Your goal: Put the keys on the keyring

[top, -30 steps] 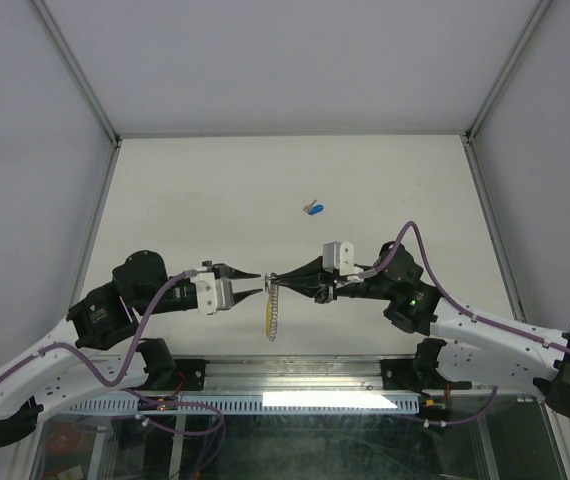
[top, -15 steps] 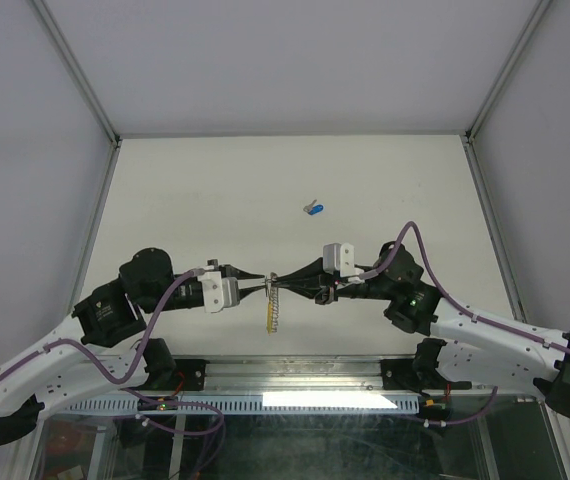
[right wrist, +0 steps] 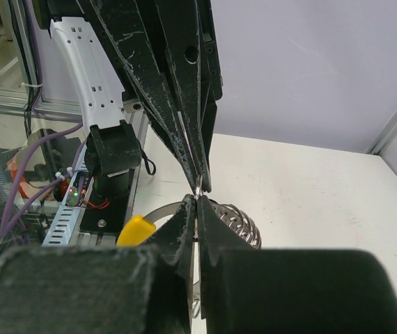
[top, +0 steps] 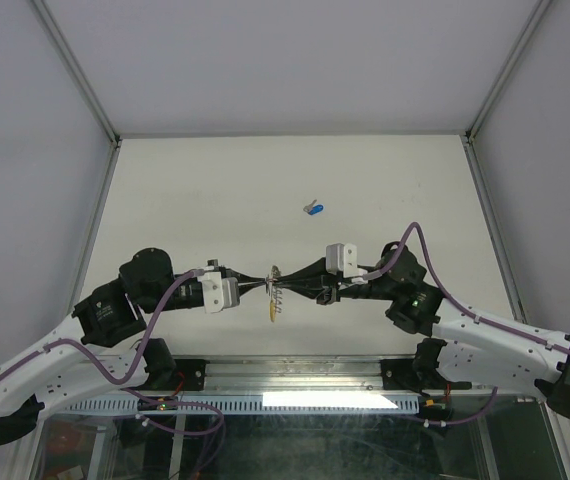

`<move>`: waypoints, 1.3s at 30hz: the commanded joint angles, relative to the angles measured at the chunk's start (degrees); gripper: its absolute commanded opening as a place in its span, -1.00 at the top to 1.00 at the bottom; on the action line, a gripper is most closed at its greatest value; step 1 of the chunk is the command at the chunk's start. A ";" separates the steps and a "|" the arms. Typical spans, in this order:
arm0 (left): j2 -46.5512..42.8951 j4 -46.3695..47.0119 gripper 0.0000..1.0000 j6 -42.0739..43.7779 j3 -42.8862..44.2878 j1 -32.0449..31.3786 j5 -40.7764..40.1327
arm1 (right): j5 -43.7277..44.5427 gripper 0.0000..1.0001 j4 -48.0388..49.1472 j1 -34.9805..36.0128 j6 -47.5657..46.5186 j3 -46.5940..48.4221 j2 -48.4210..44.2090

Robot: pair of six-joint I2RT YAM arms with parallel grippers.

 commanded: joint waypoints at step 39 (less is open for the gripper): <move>1.24 5.28 1.00 -0.34 1.25 -0.62 3.91 | 6.26 1.00 4.75 0.53 -0.33 0.33 -1.50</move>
